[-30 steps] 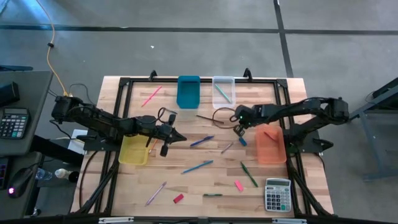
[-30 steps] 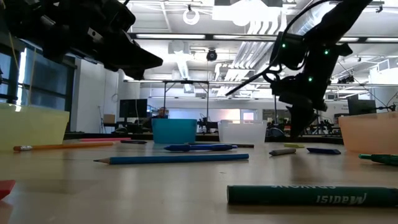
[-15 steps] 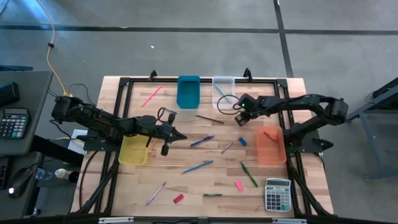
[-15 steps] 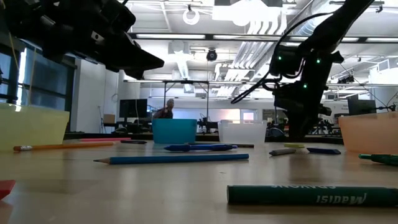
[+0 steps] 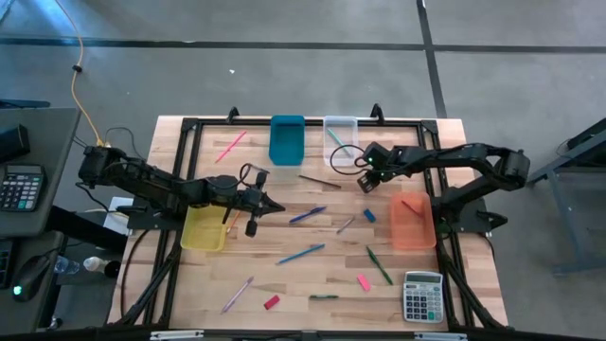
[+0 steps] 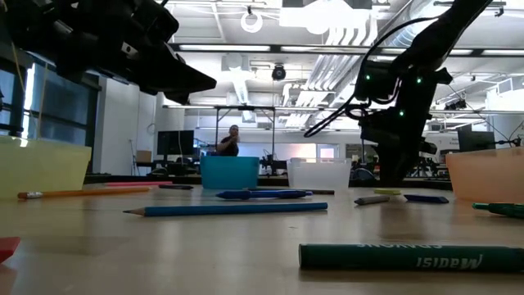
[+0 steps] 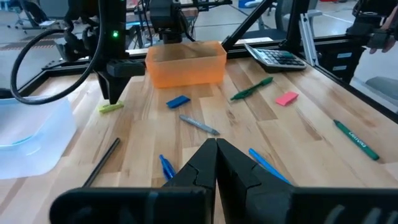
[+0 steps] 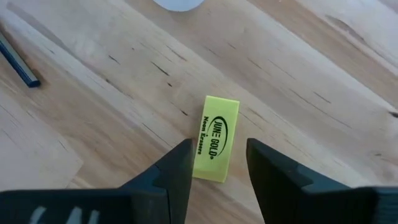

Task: Sort crayons/erasers/pens/pencils in bins
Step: Put the yellow eraser into the yellow bin

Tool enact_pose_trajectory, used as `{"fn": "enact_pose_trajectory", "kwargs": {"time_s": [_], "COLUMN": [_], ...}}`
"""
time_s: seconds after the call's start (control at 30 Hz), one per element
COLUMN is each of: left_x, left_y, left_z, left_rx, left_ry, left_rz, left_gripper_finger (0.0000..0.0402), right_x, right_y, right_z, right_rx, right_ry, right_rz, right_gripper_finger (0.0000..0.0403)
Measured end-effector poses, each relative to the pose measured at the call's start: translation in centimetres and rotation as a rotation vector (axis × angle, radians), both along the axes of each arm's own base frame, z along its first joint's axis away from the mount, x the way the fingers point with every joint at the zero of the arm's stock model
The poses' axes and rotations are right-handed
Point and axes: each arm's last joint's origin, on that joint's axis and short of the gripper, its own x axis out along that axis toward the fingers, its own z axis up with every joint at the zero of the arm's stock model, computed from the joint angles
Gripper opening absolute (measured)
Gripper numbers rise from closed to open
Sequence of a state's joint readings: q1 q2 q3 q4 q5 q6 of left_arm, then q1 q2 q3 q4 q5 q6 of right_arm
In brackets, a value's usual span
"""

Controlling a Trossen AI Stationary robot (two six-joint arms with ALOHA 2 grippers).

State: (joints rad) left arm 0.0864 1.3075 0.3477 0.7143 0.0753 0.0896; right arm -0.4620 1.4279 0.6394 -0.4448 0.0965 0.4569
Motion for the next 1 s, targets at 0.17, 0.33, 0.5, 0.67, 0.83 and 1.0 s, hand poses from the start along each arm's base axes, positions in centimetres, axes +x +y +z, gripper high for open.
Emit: {"fn": "enact_pose_trajectory", "kwargs": {"time_s": [0.17, 0.33, 0.5, 0.67, 0.83, 1.0], "left_x": [0.0, 0.0, 0.1, 0.1, 0.1, 0.4], "left_y": [0.0, 0.0, 0.0, 0.0, 0.1, 0.5], "left_z": [0.0, 0.0, 0.3, 0.4, 0.4, 0.8], "left_rx": [-0.007, -0.009, -0.031, -0.070, -0.172, -0.261], "left_ry": [0.000, -0.004, -0.026, -0.044, -0.045, -0.061], "left_rz": [0.002, 0.003, 0.009, 0.030, 0.060, 0.095], "left_gripper_finger": [0.0000, 0.0001, 0.0001, 0.0001, 0.0001, 0.0001], "right_x": [0.5, 0.7, 0.8, 0.9, 0.8, 0.9], "right_y": [0.0, 0.1, 0.5, 0.8, 1.6, 3.3], "right_z": [-1.4, -2.1, -1.7, -1.4, -0.7, 1.0], "right_rx": [0.018, 0.014, 0.006, -0.004, -0.014, -0.079], "right_ry": [0.056, 0.090, 0.062, 0.054, 0.040, -0.001], "right_rz": [-0.003, -0.004, 0.017, 0.039, 0.107, 0.171], "right_gripper_finger": [0.0145, 0.0140, 0.0107, 0.0071, 0.0062, 0.0061]}}
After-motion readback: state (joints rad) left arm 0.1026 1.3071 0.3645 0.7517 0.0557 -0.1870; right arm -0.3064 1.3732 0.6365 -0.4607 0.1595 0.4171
